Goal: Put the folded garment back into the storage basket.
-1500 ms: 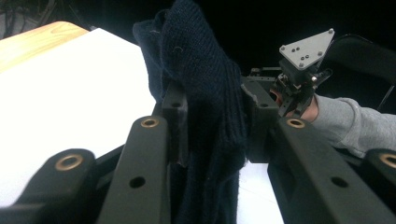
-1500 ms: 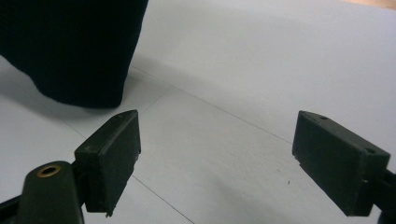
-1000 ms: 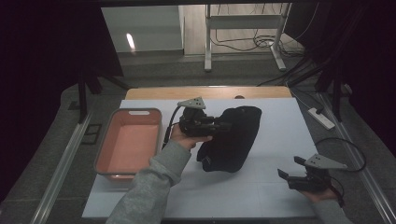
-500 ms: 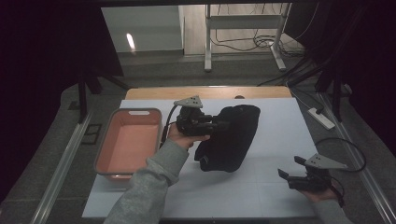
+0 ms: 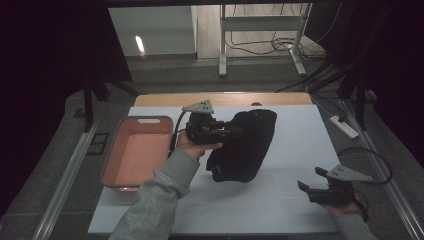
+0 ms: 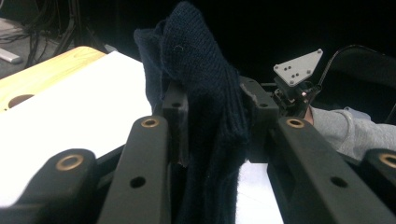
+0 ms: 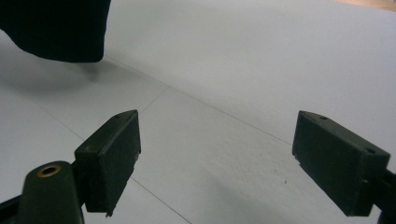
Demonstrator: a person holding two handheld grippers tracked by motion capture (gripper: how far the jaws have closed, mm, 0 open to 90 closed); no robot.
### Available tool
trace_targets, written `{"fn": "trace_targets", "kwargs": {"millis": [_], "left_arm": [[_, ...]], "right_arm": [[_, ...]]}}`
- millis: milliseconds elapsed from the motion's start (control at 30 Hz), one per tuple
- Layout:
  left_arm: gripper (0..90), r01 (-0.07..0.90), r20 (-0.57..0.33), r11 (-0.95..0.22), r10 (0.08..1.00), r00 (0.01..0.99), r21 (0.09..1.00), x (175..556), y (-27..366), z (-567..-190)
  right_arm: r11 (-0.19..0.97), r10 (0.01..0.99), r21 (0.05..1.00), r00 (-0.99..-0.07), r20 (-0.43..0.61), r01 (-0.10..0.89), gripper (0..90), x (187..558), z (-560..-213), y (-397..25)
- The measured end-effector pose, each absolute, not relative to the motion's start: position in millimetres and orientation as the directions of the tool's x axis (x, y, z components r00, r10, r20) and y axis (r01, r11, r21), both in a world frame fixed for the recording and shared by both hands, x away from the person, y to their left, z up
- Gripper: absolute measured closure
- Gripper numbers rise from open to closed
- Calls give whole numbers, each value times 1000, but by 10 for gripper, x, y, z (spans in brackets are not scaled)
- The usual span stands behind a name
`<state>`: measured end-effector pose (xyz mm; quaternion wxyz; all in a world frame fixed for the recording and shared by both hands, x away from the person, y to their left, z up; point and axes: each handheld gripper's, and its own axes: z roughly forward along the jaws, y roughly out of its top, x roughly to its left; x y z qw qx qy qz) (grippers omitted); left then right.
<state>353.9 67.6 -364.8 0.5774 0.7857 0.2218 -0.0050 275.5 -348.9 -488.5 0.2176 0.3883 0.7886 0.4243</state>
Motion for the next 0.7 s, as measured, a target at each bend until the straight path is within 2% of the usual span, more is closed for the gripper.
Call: {"fn": "trace_targets", "kwargs": {"millis": [700], "left_arm": [[674,335,-242,-203,377,894,920,3462,844,-3537]], "right_arm": [[338,800,838,-600,-16,429,163,2759,-4884,-3490]]}}
